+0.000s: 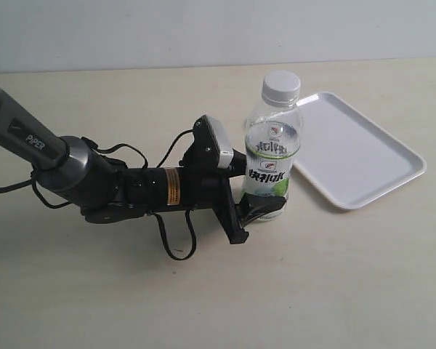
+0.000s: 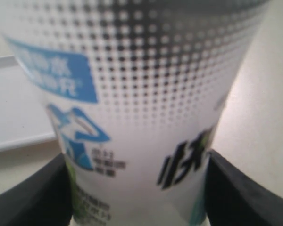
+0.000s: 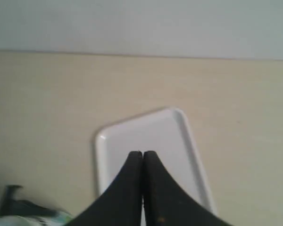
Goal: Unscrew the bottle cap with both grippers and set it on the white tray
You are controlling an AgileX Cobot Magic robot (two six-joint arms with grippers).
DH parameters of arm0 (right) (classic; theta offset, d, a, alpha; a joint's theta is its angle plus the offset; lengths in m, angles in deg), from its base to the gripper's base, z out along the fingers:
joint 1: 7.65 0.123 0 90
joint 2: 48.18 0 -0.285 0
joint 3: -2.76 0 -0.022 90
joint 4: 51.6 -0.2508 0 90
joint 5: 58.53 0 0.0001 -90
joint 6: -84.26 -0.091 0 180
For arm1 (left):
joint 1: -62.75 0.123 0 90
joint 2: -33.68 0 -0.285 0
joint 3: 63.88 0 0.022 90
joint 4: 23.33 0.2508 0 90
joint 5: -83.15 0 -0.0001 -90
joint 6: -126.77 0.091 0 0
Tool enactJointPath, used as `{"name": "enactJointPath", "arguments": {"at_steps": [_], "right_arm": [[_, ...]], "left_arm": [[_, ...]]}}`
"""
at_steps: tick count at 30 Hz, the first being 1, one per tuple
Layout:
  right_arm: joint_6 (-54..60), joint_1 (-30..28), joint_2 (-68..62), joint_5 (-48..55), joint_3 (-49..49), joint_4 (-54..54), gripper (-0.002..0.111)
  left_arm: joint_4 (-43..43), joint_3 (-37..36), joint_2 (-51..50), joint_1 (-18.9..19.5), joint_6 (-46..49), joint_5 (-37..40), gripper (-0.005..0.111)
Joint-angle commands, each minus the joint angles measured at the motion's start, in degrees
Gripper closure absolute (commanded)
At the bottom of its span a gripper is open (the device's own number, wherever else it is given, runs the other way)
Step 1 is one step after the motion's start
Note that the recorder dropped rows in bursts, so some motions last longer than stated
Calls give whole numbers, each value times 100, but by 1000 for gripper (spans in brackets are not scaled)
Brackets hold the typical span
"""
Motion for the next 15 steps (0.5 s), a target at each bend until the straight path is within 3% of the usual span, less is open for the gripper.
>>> {"name": "enactJointPath", "arguments": {"at_steps": [1, 4, 6, 15], "right_arm": [[-421, 629, -77, 219, 181, 2322, 95], [-1013, 1015, -148, 219, 181, 3744, 91], [-1228, 1150, -187, 219, 181, 4147, 90], [-676, 1205, 373, 219, -482, 2036, 88]], "left_arm": [[141, -4, 22, -9, -20, 174, 107], [141, -4, 22, -9, -20, 174, 107], [141, -4, 22, -9, -20, 174, 107], [130, -4, 22, -9, -10, 189, 107]]}}
